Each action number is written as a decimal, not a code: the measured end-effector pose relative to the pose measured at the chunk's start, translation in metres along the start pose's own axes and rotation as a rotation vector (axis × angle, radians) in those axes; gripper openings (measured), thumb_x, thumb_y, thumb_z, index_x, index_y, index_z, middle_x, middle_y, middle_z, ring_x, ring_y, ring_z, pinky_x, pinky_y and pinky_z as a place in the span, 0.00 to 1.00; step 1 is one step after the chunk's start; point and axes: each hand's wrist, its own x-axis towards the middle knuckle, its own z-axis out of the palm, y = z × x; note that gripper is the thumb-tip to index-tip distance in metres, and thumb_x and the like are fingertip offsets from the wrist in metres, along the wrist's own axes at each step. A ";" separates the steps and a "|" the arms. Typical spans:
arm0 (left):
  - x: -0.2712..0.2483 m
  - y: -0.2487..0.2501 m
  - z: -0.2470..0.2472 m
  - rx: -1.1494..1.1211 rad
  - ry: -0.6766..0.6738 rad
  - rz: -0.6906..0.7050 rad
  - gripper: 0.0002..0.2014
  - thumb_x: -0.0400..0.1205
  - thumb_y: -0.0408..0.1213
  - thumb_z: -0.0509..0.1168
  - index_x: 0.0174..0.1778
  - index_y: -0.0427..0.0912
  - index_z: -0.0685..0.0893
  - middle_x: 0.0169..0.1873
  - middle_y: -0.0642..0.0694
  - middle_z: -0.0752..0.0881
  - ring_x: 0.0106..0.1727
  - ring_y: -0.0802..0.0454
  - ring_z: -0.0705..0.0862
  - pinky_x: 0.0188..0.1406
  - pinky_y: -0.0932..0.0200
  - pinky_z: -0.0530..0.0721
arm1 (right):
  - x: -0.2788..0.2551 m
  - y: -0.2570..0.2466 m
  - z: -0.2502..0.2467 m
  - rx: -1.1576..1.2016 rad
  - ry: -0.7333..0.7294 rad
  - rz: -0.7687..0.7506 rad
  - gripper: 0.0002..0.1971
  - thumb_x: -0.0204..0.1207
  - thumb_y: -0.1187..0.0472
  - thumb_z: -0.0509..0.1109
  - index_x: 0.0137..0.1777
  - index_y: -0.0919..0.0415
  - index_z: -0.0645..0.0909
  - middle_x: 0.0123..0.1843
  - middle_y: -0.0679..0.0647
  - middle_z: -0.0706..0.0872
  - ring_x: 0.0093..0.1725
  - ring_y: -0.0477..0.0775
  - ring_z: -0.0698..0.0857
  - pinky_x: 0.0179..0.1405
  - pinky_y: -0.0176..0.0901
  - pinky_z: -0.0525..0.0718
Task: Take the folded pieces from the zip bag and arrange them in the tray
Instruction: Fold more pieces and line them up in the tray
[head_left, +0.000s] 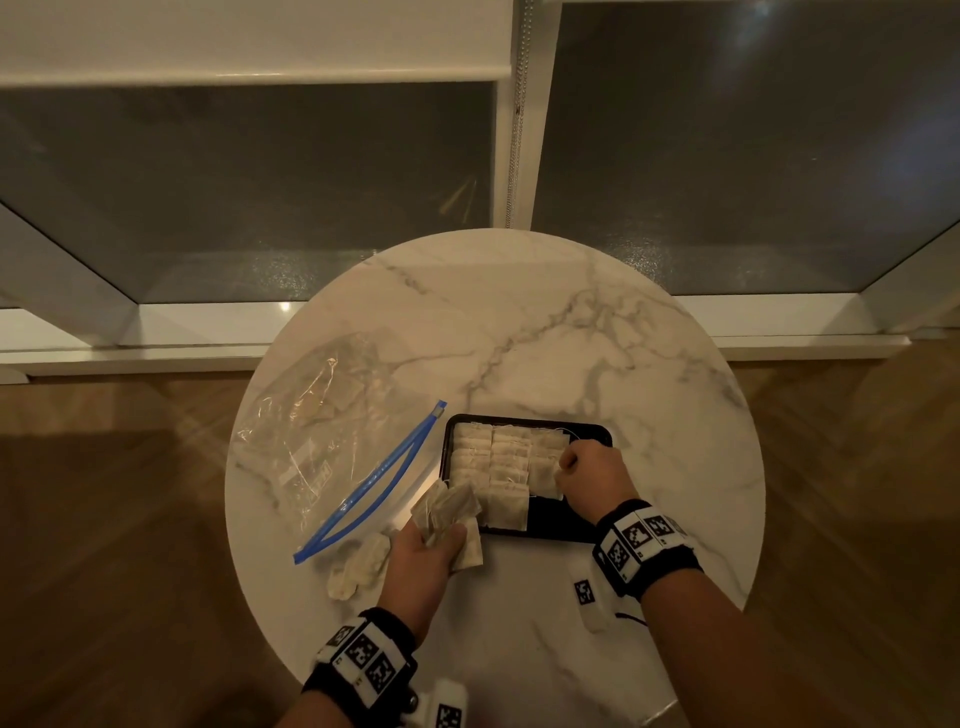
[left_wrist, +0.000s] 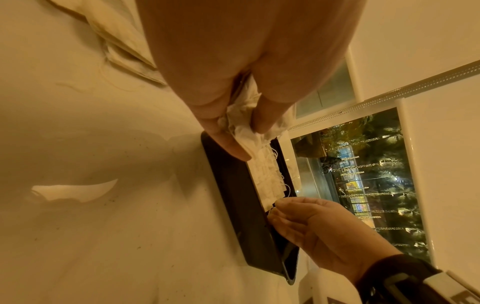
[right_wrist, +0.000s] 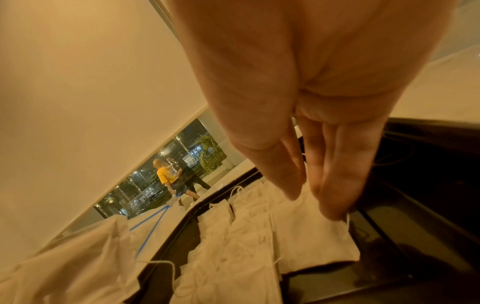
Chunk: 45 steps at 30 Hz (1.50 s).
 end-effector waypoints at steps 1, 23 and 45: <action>0.000 0.001 0.000 0.001 -0.002 0.004 0.15 0.85 0.34 0.68 0.67 0.48 0.84 0.56 0.46 0.92 0.60 0.45 0.89 0.68 0.36 0.84 | 0.000 0.000 0.001 -0.032 -0.046 0.005 0.07 0.75 0.68 0.67 0.40 0.61 0.85 0.40 0.53 0.87 0.43 0.52 0.85 0.39 0.37 0.78; -0.014 0.028 0.014 -0.146 -0.090 0.000 0.15 0.87 0.33 0.65 0.69 0.51 0.82 0.58 0.45 0.91 0.58 0.45 0.90 0.52 0.47 0.90 | -0.039 -0.055 0.000 0.361 -0.299 -0.323 0.13 0.81 0.48 0.70 0.46 0.57 0.87 0.37 0.46 0.86 0.35 0.39 0.80 0.39 0.33 0.79; -0.025 0.037 0.017 -0.228 -0.057 0.058 0.14 0.88 0.35 0.63 0.70 0.46 0.83 0.58 0.42 0.91 0.56 0.46 0.90 0.48 0.52 0.89 | -0.048 -0.048 -0.008 0.712 -0.375 -0.199 0.11 0.77 0.71 0.73 0.49 0.53 0.83 0.39 0.53 0.87 0.39 0.56 0.86 0.47 0.56 0.89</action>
